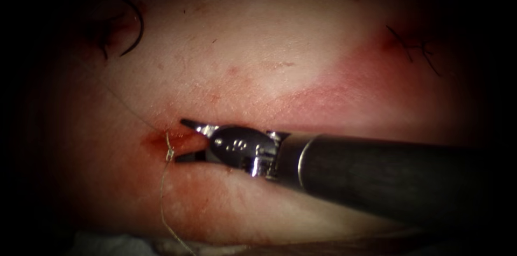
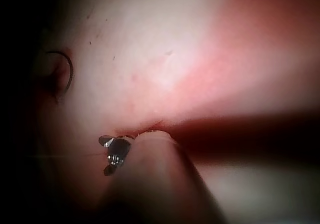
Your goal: Wound Closure
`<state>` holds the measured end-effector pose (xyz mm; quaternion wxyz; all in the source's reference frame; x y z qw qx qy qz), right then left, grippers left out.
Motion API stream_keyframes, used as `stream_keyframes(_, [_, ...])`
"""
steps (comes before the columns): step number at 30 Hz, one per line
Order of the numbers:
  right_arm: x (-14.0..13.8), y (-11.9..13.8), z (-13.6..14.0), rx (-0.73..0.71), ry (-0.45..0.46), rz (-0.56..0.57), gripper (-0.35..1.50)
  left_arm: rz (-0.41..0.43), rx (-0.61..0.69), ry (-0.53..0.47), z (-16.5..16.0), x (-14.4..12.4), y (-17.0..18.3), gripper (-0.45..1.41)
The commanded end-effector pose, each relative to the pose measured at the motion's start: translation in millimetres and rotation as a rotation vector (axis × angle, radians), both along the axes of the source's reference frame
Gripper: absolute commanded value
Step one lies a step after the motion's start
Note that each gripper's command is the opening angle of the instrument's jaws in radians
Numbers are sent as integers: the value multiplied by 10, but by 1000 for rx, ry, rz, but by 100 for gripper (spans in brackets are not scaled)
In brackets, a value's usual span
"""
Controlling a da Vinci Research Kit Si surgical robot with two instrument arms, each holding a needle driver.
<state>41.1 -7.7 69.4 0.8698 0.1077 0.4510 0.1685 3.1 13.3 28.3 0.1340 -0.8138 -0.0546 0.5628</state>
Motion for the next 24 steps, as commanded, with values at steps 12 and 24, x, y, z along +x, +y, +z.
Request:
stream_keyframes(12, [86, 2, 21, 6, 29, -13, 148, 7, 1, 3, -4, 4, -4, -45])
stream_keyframes(24, [76, -3, 23, 8, 35, -32, 148, 2, -7, 13, -16, 14, 1, -45])
